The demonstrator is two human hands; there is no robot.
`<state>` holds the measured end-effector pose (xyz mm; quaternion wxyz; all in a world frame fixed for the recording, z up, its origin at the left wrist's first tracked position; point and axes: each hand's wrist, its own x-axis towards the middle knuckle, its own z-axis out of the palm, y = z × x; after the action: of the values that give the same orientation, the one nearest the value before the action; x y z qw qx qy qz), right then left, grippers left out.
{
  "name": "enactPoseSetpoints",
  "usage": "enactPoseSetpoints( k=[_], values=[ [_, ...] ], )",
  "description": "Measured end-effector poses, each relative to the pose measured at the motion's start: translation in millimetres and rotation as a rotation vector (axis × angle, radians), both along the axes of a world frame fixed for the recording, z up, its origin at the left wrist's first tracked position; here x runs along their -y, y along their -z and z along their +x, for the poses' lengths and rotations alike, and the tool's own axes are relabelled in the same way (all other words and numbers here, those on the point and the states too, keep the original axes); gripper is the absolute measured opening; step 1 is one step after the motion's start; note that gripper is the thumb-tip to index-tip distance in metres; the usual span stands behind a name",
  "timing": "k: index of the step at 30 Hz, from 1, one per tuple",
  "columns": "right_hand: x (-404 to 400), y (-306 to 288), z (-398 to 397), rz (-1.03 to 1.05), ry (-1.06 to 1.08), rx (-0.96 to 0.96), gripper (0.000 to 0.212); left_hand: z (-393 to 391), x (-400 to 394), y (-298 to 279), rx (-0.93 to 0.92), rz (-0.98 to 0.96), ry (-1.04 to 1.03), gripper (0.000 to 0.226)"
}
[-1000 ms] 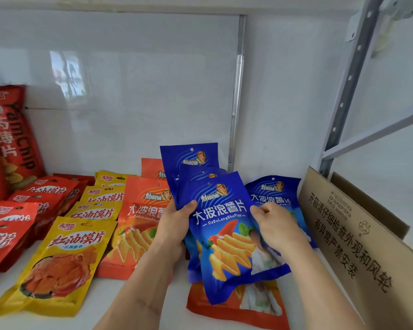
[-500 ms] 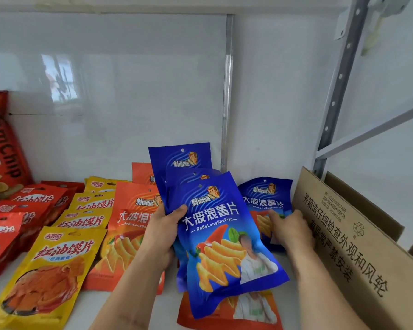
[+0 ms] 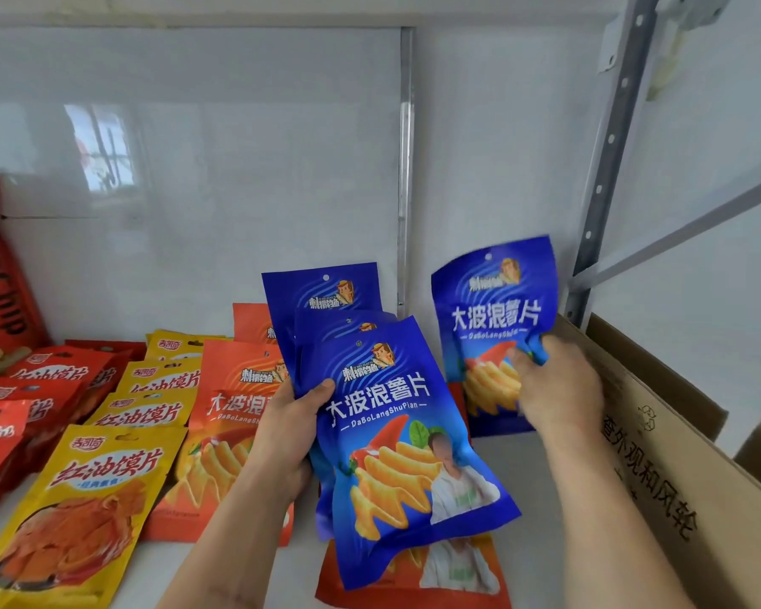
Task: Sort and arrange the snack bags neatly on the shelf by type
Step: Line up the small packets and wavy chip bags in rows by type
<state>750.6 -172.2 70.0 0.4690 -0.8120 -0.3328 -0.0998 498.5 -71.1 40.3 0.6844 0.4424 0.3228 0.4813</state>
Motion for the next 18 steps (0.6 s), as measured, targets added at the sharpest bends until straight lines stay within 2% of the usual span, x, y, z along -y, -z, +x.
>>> enactPoseSetpoints(
  k=[3, 8, 13, 18],
  values=[
    [17.8, -25.8, -6.9, 0.135, 0.065, 0.145, 0.027, -0.1, 0.6, -0.8, 0.010, -0.004, -0.016, 0.016],
    [53.9, -63.1, -19.5, 0.198, -0.131, 0.014, 0.029, 0.7, 1.5, -2.2, 0.028, -0.010, -0.051, 0.017],
    [58.1, -59.6, -33.6, 0.038, -0.315, -0.176, 0.037, 1.8, 3.3, -3.4, 0.016, 0.016, -0.075, 0.019],
    [38.0, -17.4, -73.6, -0.258, -0.408, -0.212, 0.040, 4.3, 6.9, -4.7, 0.025, 0.031, -0.070, 0.027]
  ],
)
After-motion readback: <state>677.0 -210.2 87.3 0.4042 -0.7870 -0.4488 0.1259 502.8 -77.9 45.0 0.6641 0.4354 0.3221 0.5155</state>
